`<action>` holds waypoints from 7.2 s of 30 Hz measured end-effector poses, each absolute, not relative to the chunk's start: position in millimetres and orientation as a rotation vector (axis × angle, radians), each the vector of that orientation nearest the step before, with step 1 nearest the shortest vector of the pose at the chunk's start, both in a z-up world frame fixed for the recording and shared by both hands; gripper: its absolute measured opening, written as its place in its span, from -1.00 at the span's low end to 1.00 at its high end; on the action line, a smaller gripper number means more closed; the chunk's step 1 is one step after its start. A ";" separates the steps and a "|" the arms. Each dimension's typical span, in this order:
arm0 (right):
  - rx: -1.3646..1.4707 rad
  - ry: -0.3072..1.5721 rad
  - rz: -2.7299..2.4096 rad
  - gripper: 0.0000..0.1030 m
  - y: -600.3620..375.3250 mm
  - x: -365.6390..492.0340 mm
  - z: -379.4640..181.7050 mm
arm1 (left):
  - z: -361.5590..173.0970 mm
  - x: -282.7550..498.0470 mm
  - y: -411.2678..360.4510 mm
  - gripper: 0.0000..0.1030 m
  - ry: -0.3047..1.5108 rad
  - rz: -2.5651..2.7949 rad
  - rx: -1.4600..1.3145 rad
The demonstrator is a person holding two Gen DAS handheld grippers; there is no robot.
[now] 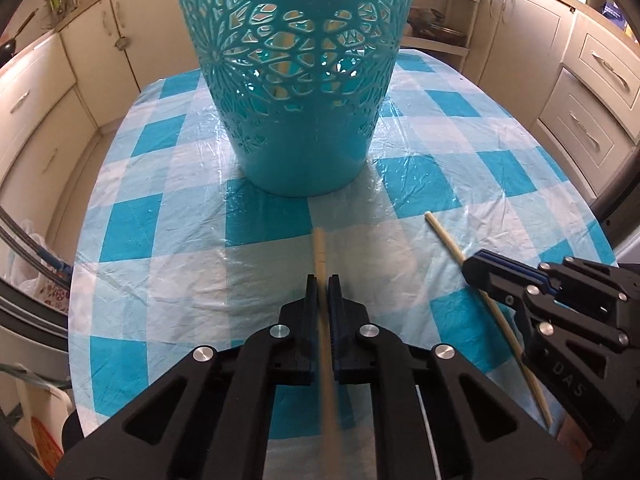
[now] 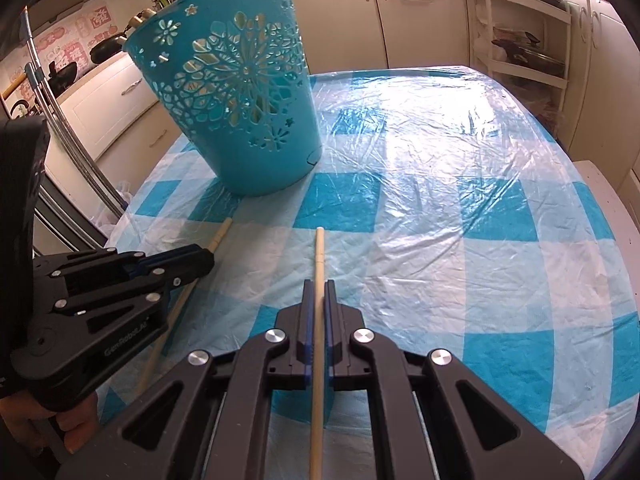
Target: Organize utensils
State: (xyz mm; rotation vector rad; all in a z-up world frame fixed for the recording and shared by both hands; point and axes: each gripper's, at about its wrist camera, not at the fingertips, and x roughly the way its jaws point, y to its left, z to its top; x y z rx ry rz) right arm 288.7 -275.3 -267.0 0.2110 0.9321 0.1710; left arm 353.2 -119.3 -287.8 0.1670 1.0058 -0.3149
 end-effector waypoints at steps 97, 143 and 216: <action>0.398 0.470 0.381 -0.89 -282.8 293.6 -101.0 | -281.7 357.9 -4.9 0.65 0.830 -0.071 -0.127; 0.190 0.574 0.138 -0.13 -271.8 269.4 -177.1 | -284.7 361.1 -7.0 0.76 0.846 -0.041 -0.110; 0.241 0.383 0.124 0.86 -206.1 -6.0 11.5 | -4.9 55.8 2.8 0.86 0.549 -0.031 -0.055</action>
